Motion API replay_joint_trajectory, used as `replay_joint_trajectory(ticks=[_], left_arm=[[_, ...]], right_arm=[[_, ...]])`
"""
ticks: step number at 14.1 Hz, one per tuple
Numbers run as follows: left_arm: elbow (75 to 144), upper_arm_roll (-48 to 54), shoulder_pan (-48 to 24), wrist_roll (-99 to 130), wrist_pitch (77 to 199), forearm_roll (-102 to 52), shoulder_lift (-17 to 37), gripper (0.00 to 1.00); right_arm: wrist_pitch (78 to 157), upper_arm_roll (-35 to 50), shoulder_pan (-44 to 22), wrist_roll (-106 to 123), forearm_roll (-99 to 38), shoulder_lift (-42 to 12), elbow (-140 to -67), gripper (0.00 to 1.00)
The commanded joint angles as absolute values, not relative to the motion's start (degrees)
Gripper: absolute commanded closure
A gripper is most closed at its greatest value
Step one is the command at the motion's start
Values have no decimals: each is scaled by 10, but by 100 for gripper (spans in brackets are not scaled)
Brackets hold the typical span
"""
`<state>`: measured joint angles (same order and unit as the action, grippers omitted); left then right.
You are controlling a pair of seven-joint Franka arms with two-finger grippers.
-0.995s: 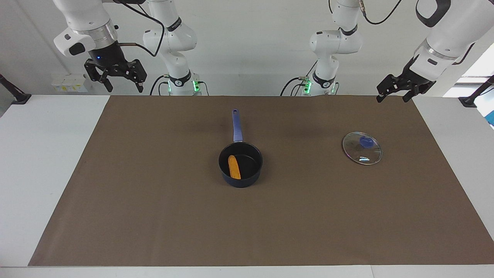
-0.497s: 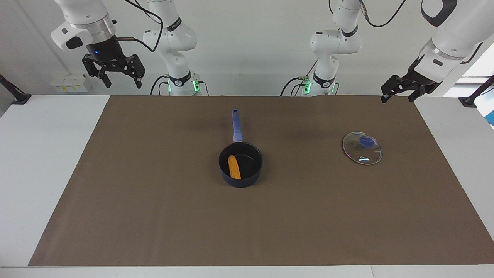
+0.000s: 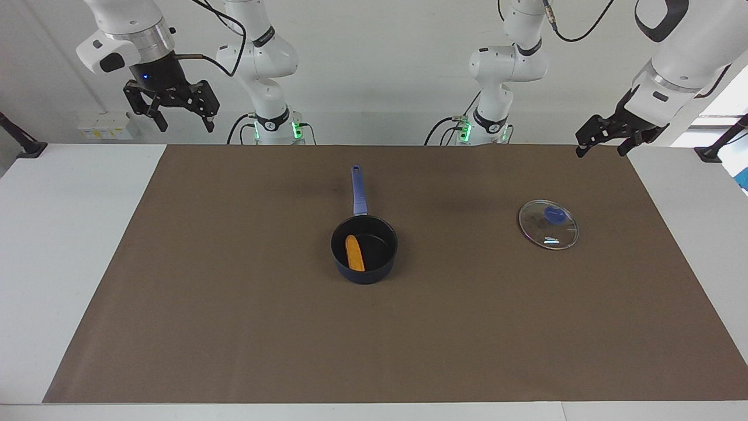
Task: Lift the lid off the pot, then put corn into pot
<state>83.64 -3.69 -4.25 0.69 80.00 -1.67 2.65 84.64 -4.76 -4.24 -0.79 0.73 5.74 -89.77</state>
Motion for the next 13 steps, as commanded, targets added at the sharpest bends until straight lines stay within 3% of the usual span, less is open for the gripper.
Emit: replay_joint_trajectory(ticks=[1, 13], left_arm=[[856, -39, -50, 16, 812, -8, 11, 0], [865, -39, -50, 17, 816, -8, 7, 0]], right_arm=[[839, -45, -35, 11, 8, 68, -906, 0], [838, -45, -35, 11, 7, 68, -906, 0]])
